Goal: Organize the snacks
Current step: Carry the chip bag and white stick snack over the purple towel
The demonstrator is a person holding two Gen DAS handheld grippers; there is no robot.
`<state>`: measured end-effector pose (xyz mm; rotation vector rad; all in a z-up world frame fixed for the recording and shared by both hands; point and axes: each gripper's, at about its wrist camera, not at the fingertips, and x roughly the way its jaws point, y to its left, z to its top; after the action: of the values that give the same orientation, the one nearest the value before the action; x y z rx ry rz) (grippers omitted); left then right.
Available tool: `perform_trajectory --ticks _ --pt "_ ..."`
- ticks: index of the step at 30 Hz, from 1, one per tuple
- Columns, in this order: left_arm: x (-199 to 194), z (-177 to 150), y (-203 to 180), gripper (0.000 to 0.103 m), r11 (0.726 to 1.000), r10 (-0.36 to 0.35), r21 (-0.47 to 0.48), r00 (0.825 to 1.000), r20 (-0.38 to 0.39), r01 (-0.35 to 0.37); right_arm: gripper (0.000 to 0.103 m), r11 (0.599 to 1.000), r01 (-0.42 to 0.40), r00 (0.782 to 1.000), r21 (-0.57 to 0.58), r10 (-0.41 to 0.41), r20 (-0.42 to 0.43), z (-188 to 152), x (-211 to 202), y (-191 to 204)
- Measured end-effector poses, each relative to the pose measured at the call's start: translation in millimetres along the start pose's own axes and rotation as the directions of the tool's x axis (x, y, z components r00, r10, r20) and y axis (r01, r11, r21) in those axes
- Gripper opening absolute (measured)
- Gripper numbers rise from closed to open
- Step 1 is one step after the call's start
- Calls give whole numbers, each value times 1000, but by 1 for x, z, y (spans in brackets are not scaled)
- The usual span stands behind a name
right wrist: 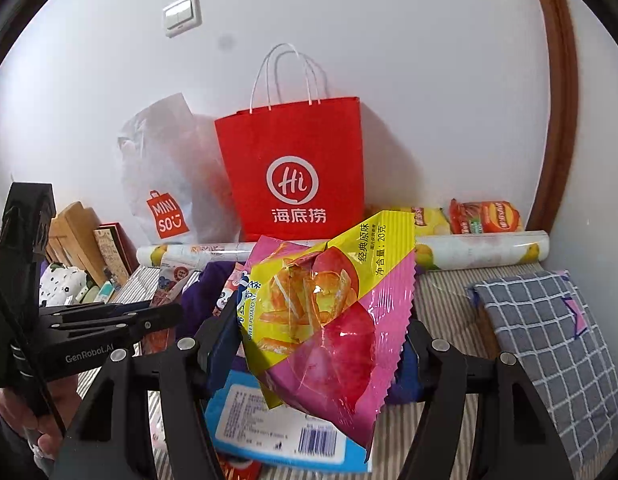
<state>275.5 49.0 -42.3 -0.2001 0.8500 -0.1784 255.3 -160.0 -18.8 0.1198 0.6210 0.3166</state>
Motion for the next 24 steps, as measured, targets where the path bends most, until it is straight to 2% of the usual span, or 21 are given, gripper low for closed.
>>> perform_trajectory --ticks 8,15,19,24 --pt "24 17 3 22 1000 14 13 1000 -10 -13 65 999 -26 999 41 27 -20 13 37 -10" --pt "43 24 21 22 999 31 -12 1000 0 -31 65 997 -32 999 67 33 -15 26 56 -15" --pt "60 23 29 22 998 55 -6 998 -11 -55 65 995 -39 999 87 42 -34 21 76 -22" --pt "76 15 41 22 999 45 -27 998 -51 -46 65 994 -27 995 106 37 -94 4 98 -33"
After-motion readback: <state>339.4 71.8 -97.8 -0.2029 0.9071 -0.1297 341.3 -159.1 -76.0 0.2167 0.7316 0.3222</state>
